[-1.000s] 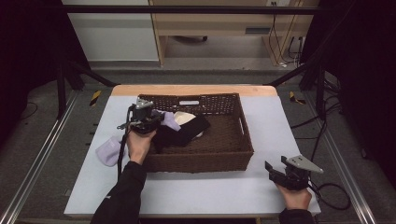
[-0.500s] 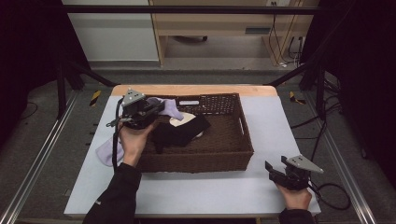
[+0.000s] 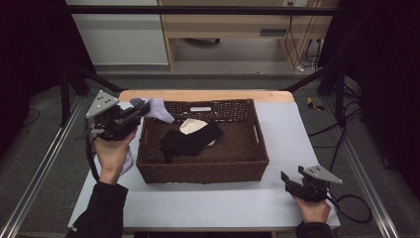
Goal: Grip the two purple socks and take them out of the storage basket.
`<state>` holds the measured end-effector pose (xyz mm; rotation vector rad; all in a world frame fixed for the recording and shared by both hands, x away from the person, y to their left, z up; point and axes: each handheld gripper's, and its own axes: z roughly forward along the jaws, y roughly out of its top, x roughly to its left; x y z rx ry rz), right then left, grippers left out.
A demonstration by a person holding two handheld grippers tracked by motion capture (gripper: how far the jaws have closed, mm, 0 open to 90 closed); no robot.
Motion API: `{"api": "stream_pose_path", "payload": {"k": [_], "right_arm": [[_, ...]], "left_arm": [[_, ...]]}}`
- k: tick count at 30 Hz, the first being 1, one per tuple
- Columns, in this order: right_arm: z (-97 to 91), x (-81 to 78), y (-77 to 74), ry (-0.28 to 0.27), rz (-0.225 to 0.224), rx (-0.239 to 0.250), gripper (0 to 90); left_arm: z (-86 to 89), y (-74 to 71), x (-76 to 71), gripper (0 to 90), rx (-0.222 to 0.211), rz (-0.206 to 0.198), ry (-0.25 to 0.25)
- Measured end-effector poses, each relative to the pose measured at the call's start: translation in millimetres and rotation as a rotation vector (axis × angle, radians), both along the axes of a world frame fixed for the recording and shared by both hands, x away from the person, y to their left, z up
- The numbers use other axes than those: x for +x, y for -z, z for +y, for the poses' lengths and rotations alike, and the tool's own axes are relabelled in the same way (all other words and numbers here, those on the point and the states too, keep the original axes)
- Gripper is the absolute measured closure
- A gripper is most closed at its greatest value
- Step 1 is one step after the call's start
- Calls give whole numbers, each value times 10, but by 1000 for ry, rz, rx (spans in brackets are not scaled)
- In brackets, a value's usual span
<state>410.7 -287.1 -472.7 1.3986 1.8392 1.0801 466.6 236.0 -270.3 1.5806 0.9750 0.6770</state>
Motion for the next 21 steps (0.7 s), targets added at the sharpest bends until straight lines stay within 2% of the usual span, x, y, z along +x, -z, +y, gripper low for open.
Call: {"api": "stream_pose_path", "payload": {"k": [5,10,12,17,21], "right_arm": [[1,-1,1,1,1,0,308],[8,-6,1,2,8,2,307],[3,-1,7,0,5,-11,308],[2,-8,2,5,7,-1,308],[5,-10,2,4,9,-2,308]], "left_arm": [[278,3,-122,836,3,-15,-51],[531,128,-197,836,-4,1,-93],[626,201,-216,836,-11,13,-107],[837,441,-266,835,-13,56,-145],[959,692,-285,835,14,104,-188]]}}
